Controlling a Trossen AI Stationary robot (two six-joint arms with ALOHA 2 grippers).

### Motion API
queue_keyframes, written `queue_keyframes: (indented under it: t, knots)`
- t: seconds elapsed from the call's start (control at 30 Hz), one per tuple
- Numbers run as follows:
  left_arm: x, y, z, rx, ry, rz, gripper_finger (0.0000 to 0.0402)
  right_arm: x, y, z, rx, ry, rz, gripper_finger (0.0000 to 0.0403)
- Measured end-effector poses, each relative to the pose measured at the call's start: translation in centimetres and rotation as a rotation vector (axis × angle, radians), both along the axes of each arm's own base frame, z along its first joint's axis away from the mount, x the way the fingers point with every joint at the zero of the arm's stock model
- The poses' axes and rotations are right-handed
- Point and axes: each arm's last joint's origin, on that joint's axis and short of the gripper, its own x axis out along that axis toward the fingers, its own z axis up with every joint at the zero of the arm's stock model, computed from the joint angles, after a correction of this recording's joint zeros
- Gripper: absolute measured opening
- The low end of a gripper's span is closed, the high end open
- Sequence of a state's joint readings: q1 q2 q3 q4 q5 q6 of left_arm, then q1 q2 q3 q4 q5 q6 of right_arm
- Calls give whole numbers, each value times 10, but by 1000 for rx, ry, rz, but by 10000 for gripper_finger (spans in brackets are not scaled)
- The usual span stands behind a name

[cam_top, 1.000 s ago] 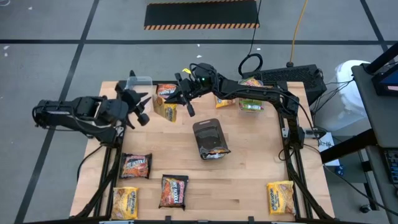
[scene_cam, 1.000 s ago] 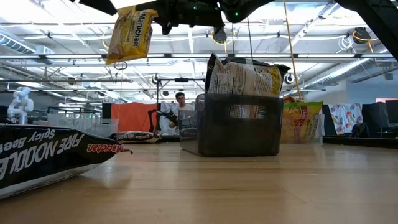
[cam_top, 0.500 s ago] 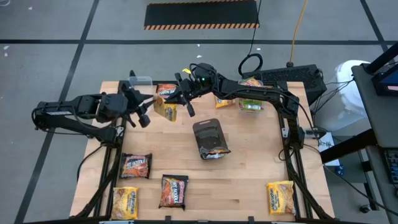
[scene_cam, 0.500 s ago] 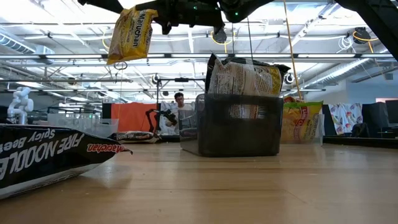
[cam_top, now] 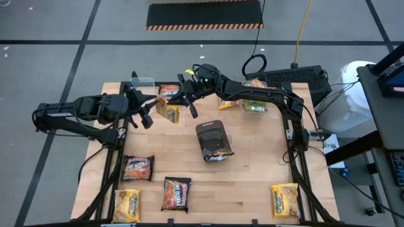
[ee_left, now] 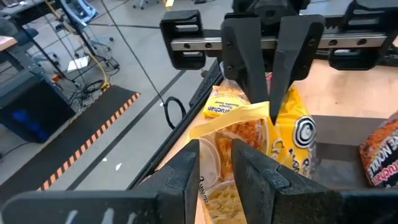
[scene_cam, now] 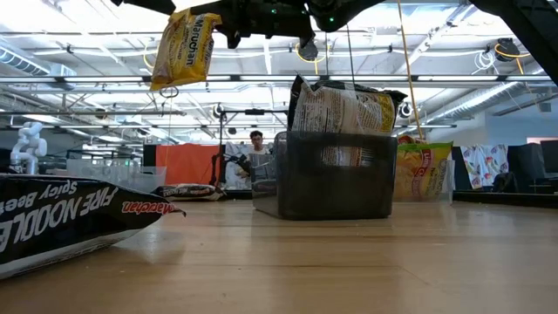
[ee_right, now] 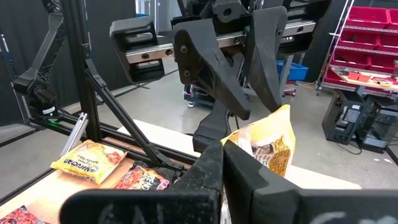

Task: Sort Maruchan noodles
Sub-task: Put the bottom middle yellow noodle pack into the left transparent bin

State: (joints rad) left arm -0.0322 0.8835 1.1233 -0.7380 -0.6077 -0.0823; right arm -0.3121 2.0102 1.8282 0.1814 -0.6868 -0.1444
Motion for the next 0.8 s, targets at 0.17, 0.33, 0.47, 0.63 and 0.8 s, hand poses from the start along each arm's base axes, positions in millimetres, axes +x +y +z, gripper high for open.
queue_keyframes:
  t: [0.17, 0.33, 0.47, 0.63, 0.8]
  knots:
    - [-1, 1, 0, 11, 4, 27, 99, 0, 0, 0, 0, 0, 0, 0]
    - [-1, 1, -1, -2, 0, 34, 99, 0, 0, 0, 1, 0, 0, 0]
    - [-2, 1, -2, 19, 18, 55, 99, 0, 0, 0, 1, 0, 0, 0]
    - [-1, 4, -3, 42, 27, 106, 99, 0, 0, 0, 1, 1, 0, 0]
    - [9, 10, -11, -53, 63, 73, 99, 0, 0, 0, 1, 1, 1, 0]
